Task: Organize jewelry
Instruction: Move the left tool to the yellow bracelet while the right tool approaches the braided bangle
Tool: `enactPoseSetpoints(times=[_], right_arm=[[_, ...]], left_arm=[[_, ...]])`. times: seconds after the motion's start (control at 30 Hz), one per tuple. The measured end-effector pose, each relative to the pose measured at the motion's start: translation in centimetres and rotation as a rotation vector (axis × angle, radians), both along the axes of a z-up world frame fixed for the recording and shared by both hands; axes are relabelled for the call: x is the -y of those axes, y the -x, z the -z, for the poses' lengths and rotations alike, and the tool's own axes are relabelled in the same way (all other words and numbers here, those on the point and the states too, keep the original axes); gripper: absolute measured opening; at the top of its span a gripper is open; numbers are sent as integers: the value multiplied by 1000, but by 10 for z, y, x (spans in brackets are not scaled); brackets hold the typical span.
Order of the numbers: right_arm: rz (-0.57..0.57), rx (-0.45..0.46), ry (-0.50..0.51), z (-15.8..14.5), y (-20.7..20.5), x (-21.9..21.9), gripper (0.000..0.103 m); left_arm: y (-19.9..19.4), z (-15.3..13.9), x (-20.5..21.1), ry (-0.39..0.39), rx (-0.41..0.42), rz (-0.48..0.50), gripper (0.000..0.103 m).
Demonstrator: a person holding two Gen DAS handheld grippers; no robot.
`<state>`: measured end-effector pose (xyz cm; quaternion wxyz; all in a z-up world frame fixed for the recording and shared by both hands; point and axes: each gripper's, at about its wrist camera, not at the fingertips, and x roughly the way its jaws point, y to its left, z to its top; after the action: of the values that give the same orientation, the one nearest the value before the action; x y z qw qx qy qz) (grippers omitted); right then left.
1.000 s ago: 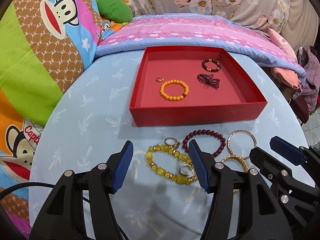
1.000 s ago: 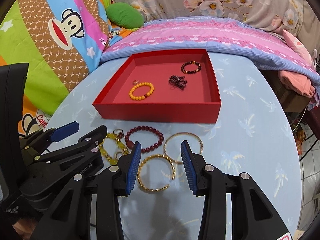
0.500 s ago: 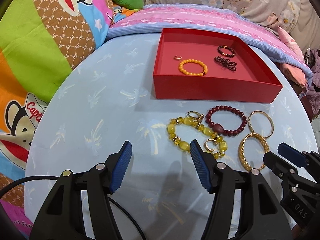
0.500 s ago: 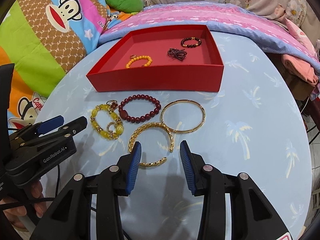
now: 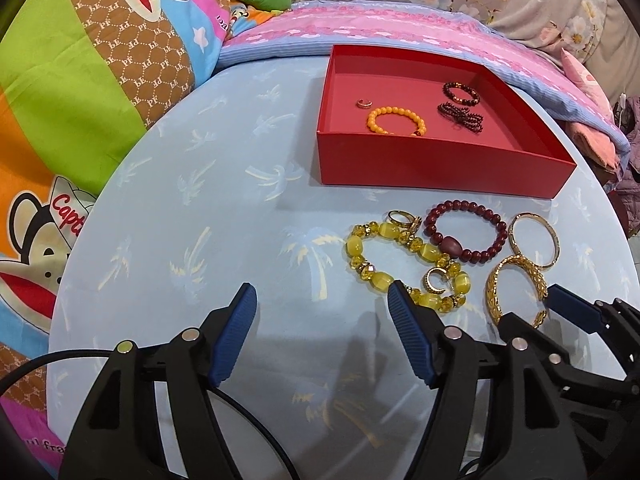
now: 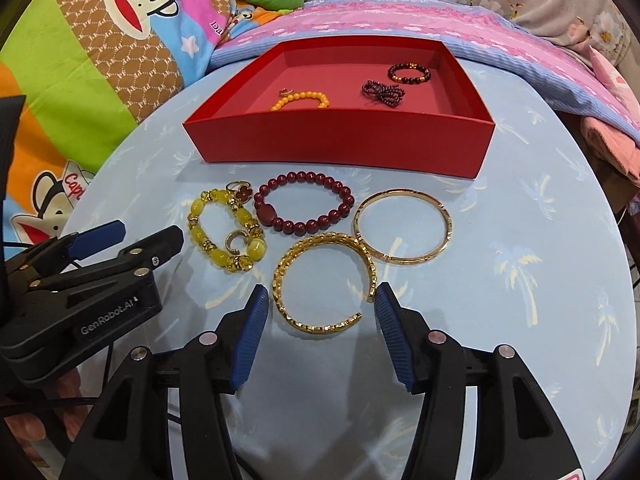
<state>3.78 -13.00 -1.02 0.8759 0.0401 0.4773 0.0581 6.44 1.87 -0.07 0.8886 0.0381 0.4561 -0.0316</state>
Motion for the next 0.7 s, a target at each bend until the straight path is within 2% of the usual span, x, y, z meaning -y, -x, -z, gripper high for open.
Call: enactPoseSetpoints(times=[0.27, 0.7], right_arm=[[-20, 31, 53, 3, -1, -7, 53], [9, 62, 20, -14, 5, 7, 52]], left_arm=[[-3, 3, -3, 2, -8, -6, 65], [-4, 7, -6, 20, -26, -24, 65]])
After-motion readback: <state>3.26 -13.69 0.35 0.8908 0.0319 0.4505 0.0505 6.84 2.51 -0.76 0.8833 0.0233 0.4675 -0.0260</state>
